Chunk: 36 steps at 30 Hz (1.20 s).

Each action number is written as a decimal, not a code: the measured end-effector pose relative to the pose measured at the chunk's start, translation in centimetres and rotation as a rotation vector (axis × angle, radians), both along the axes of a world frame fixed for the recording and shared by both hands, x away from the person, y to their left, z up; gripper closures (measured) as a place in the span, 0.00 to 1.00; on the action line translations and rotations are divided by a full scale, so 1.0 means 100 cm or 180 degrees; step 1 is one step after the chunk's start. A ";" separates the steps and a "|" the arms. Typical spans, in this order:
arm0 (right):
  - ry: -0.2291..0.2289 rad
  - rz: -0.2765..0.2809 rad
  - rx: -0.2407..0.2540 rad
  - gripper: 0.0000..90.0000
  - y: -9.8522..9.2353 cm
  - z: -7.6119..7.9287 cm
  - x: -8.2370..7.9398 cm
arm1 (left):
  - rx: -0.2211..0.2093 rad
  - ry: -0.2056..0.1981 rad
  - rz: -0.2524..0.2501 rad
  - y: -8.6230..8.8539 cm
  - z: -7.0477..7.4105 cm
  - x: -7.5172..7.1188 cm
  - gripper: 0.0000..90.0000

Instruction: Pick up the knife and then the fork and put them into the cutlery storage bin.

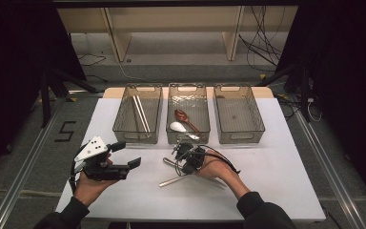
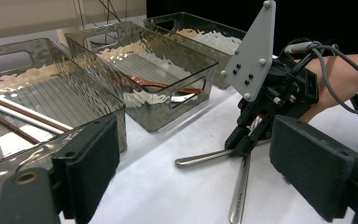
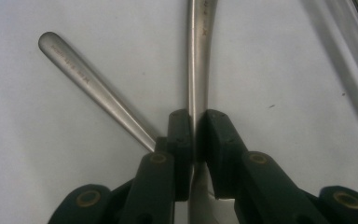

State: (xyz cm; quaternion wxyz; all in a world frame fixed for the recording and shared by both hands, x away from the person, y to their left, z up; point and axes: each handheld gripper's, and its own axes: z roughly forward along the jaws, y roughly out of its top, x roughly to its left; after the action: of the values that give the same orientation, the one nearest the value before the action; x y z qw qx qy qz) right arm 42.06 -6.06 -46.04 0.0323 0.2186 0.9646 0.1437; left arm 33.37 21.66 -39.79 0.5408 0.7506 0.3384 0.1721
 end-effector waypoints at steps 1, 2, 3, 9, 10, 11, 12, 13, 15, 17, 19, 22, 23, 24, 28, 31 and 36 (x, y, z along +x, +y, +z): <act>-0.0002 -0.0003 0.0002 0.90 0.000 0.000 0.000 | -0.0001 0.0002 0.0000 0.000 0.000 0.000 0.17; -0.0011 -0.0002 -0.0009 0.90 -0.001 0.000 0.000 | 0.0000 0.0001 0.0000 0.000 0.000 0.000 0.17; -0.0026 -0.0034 -0.0014 0.91 -0.001 0.001 0.000 | -0.0002 -0.0001 0.0000 0.000 0.000 0.000 0.17; -0.0055 -0.0124 -0.0015 0.91 -0.005 0.003 0.003 | 0.0000 0.0004 -0.0003 0.000 0.000 0.000 0.17; -0.0057 -0.0131 -0.0008 0.91 -0.005 0.003 0.003 | -0.0002 0.0004 -0.0004 0.000 0.000 0.000 0.17; -0.0064 -0.0123 -0.0001 0.91 -0.006 0.003 0.003 | -0.0004 0.0003 -0.0003 0.000 0.000 0.000 0.17; -0.0058 -0.0126 0.0000 0.91 -0.006 0.004 0.004 | -0.0002 0.0002 -0.0004 0.000 0.000 0.000 0.17; -0.0076 -0.0140 -0.0005 0.91 -0.006 0.004 0.004 | -0.0002 0.0004 -0.0004 0.000 0.000 0.000 0.17; -0.0061 -0.0164 -0.0002 0.91 -0.008 0.004 0.005 | -0.0004 0.0000 -0.0003 0.000 0.000 0.000 0.17; -0.0063 -0.0195 0.0007 0.91 -0.009 0.005 0.005 | -0.0006 -0.0001 -0.0003 0.000 0.000 0.000 0.17; -0.0055 -0.0238 0.0017 0.91 -0.011 0.006 0.006 | -0.0004 0.0001 -0.0003 0.000 0.000 0.000 0.17; -0.0039 -0.0278 0.0035 0.91 -0.012 0.006 0.007 | -0.0004 -0.0001 -0.0004 0.000 0.000 0.000 0.17; -0.0029 -0.0279 0.0025 0.91 -0.012 0.007 0.007 | -0.0006 -0.0001 -0.0005 0.000 0.000 0.000 0.17; -0.0006 -0.0310 0.0036 0.91 -0.012 0.007 0.008 | -0.0005 0.0000 -0.0005 0.000 0.000 0.000 0.17; 0.0008 -0.0330 0.0094 0.92 -0.015 0.008 0.009 | -0.0007 -0.0001 -0.0006 0.001 0.000 0.000 0.17; 0.0045 -0.0399 0.0110 0.92 -0.017 0.010 0.009 | -0.0002 0.0001 -0.0006 0.000 0.000 0.000 0.17; 0.0089 -0.0406 0.0180 0.92 -0.019 0.012 0.011 | -0.0005 -0.0001 -0.0006 0.001 0.000 0.000 0.17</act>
State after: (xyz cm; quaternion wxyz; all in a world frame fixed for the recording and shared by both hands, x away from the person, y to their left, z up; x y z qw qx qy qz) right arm 43.14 -8.01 -44.87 0.0217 0.2824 0.9446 0.1656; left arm 33.39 21.71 -39.74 0.5417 0.7504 0.3377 0.1714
